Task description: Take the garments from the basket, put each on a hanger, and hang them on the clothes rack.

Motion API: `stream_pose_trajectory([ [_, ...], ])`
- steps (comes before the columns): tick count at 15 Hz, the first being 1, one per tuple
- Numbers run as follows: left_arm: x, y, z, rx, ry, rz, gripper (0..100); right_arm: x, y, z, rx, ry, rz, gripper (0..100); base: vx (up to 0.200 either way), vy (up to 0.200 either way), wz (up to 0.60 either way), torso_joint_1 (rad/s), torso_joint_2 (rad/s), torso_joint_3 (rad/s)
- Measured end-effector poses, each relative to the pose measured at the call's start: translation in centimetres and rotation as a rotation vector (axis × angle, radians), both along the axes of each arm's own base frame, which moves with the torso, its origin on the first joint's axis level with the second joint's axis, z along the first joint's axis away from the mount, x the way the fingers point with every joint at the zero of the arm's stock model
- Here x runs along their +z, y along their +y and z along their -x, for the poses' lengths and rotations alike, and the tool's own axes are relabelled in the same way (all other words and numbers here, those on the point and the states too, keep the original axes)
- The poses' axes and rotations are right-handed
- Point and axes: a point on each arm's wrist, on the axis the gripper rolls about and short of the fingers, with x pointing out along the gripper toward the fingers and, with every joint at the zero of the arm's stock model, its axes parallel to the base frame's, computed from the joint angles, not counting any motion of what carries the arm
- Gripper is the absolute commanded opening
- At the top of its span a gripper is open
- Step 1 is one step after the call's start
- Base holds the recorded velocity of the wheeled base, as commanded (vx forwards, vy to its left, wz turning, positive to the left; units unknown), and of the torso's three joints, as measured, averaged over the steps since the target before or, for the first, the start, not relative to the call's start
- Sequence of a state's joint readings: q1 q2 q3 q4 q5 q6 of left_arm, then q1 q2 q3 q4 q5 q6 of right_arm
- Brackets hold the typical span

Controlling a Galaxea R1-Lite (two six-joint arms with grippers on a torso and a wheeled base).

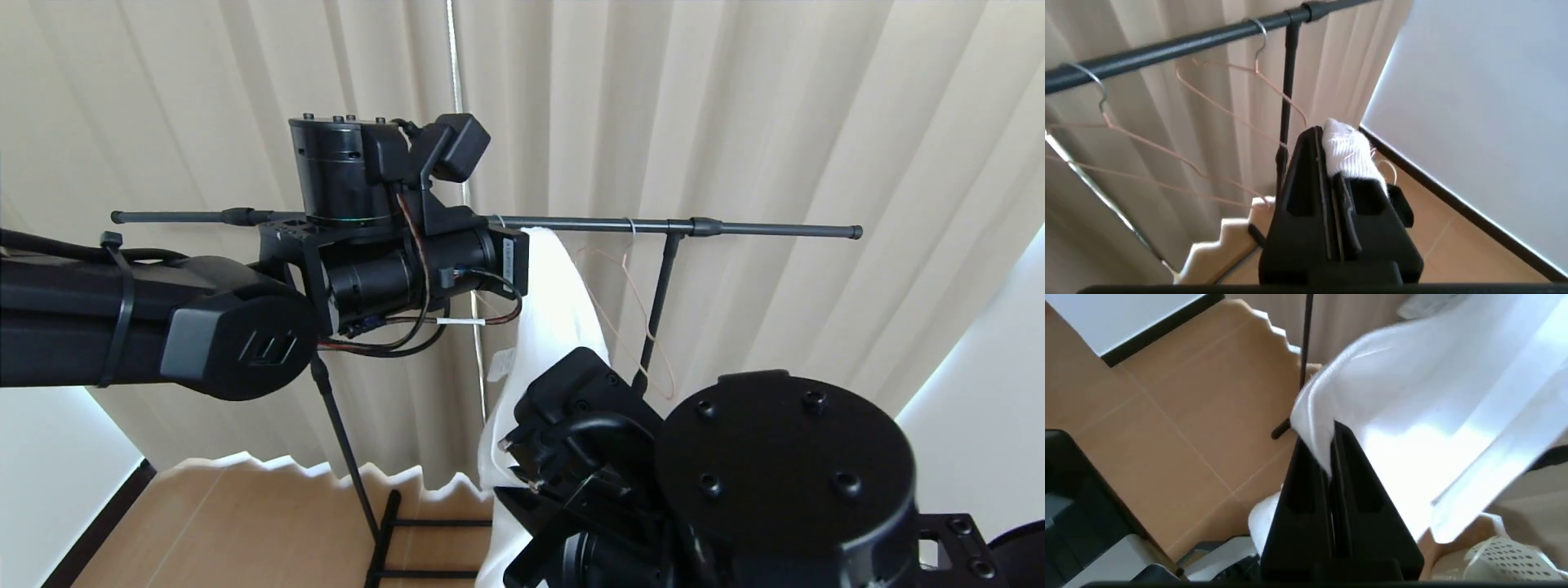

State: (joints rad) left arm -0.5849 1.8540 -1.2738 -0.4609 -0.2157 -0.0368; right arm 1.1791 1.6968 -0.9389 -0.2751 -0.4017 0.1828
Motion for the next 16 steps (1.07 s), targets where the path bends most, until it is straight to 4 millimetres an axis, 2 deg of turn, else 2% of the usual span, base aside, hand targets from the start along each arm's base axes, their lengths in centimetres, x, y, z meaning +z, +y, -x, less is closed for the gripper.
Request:
stream_pose_trajectory([
  [2, 0.2, 0.4, 0.2, 0.024, 0.055, -0.040, 0, -0.1, -1.1, -1.9, -0.054, -0.017, 0.028, 0, 0.000, 0.000, 0.00, 0.000, 0.00, 0.000],
  [5, 0.6, 1.8, 0.4, 0.221, 0.154, -0.154, 0, -0.4, -4.2, -6.8, -0.215, -0.042, 0.088, 0, 0.000, 0.000, 0.00, 0.000, 0.00, 0.000],
  [6, 0.7, 2.1, 0.6, 0.244, 0.169, -0.172, 0, -0.3, -5.3, -8.4, -0.275, -0.047, 0.096, 0, 0.000, 0.000, 0.00, 0.000, 0.00, 0.000],
  [8, 0.3, 2.8, 1.4, 0.252, 0.211, -0.206, 0, 0.4, -6.2, -10.6, -0.350, -0.064, 0.070, 0, 0.000, 0.000, 0.00, 0.000, 0.00, 0.000],
  [10, -0.4, 3.4, 2.4, 0.251, 0.254, -0.240, 0, 0.7, -6.1, -12.0, -0.406, -0.050, 0.004, 0, 0.000, 0.000, 0.00, 0.000, 0.00, 0.000],
  [12, -1.6, 3.9, 3.5, 0.244, 0.297, -0.273, 0, 1.3, -5.0, -13.4, -0.481, -0.049, -0.107, 0, 0.000, 0.000, 0.00, 0.000, 0.00, 0.000],
  [14, -3.3, 4.2, 5.2, 0.223, 0.350, -0.318, 0, 1.8, -3.9, -14.8, -0.532, -0.073, -0.208, 0, 0.000, 0.000, 0.00, 0.000, 0.00, 0.000],
  [16, -5.0, 3.7, 7.6, 0.164, 0.407, -0.355, 0, 1.9, -3.0, -15.6, -0.548, -0.079, -0.283, 0, 0.000, 0.000, 0.00, 0.000, 0.00, 0.000],
])
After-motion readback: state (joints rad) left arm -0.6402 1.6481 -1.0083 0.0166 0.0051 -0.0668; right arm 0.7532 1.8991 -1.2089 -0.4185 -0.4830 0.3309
